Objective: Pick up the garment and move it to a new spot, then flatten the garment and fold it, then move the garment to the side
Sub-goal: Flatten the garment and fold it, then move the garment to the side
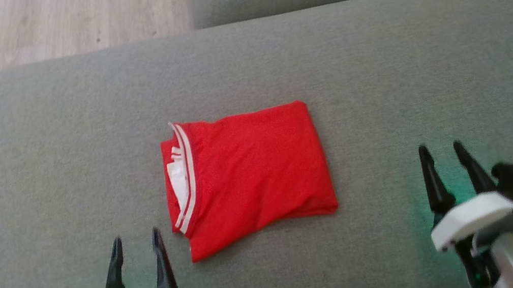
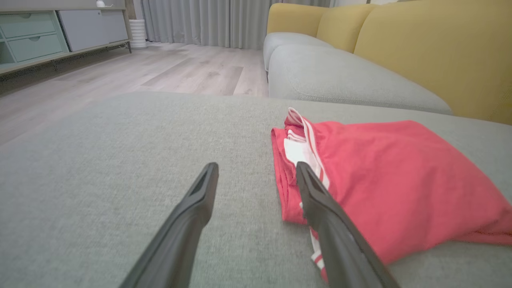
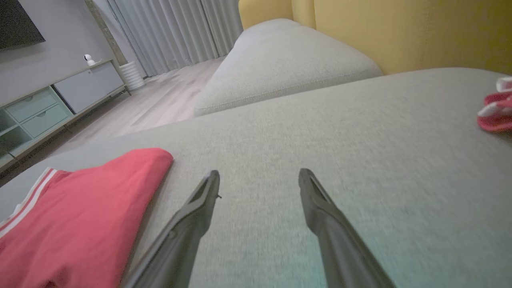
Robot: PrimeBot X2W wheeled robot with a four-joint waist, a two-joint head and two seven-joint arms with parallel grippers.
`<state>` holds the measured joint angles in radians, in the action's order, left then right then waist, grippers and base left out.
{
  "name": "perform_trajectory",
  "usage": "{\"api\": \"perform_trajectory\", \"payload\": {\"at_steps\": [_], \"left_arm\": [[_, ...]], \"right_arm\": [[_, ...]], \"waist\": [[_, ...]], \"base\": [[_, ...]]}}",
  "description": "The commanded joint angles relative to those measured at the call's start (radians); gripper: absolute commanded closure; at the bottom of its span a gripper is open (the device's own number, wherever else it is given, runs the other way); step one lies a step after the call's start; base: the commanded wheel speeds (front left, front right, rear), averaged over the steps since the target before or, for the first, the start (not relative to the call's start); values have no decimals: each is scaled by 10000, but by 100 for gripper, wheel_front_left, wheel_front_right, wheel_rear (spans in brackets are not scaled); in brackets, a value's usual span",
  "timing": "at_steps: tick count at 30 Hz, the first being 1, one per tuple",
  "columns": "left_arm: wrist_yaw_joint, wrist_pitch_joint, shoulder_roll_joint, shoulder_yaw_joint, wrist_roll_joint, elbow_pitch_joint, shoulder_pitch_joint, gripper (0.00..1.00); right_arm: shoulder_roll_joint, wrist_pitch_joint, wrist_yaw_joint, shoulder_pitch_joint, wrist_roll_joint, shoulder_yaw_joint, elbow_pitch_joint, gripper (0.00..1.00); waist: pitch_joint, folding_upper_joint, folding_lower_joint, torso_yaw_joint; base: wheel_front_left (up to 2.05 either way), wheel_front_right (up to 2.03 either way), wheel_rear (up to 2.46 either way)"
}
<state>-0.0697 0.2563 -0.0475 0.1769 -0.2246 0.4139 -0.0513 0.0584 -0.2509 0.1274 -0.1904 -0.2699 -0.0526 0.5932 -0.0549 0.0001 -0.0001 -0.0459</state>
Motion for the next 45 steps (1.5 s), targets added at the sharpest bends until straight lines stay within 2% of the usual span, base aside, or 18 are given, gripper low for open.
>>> {"api": "perform_trajectory", "payload": {"at_steps": [1,7,13,19,24,30,31,34,37,40,45], "left_arm": [[-31,55,-28,-391,65,-301,-8,0],[-27,55,-28,-512,104,-451,423,0],[15,55,-28,-286,86,-493,207,0],[47,55,-28,269,-57,-498,-134,0],[10,55,-28,643,-192,-435,-373,0],[-133,55,-28,634,-330,-423,-444,0],[-141,55,-28,567,-322,-454,-418,0],[-159,55,-28,463,-291,-483,-366,0],[-105,55,-28,374,-233,-484,-318,0],[3,55,-28,374,-161,-511,-386,0],[148,55,-28,478,-83,-666,-716,0]], "right_arm": [[-79,-108,33,-101,45,-266,-298,0],[-80,-108,33,183,-130,-576,-303,0],[-80,-108,33,-136,-538,-1162,-125,0],[-81,12,33,-1682,-1587,-2897,1092,0],[-81,325,33,-2909,-2156,-3408,2451,0],[-81,819,33,-3474,-2664,-3915,3956,0],[-81,752,33,-3514,-2819,-4205,4103,100],[-81,539,33,-3517,-3037,-4418,4101,100],[-81,173,33,-3543,-3252,-4491,4141,100],[-81,-24,33,-3557,-3363,-4448,4120,100],[-81,-101,33,-3459,-3271,-4184,3730,100]], "waist": [[163,-1,1,159],[260,-1,1,233],[-11,-1,1,-4],[-606,-1,1,-627],[-1030,-1,1,-1335],[-1280,-1,1,-1846],[-1305,-1,1,-1820],[-1285,-1,1,-1644],[-1185,-1,1,-1136],[-1093,-1,1,-343],[-1072,-1,1,1431]], "base": [[0,0,0],[0,0,0],[0,0,0],[0,0,0],[0,0,0],[0,0,0],[0,0,0],[0,0,0],[0,0,0],[0,0,0],[0,0,0]]}}
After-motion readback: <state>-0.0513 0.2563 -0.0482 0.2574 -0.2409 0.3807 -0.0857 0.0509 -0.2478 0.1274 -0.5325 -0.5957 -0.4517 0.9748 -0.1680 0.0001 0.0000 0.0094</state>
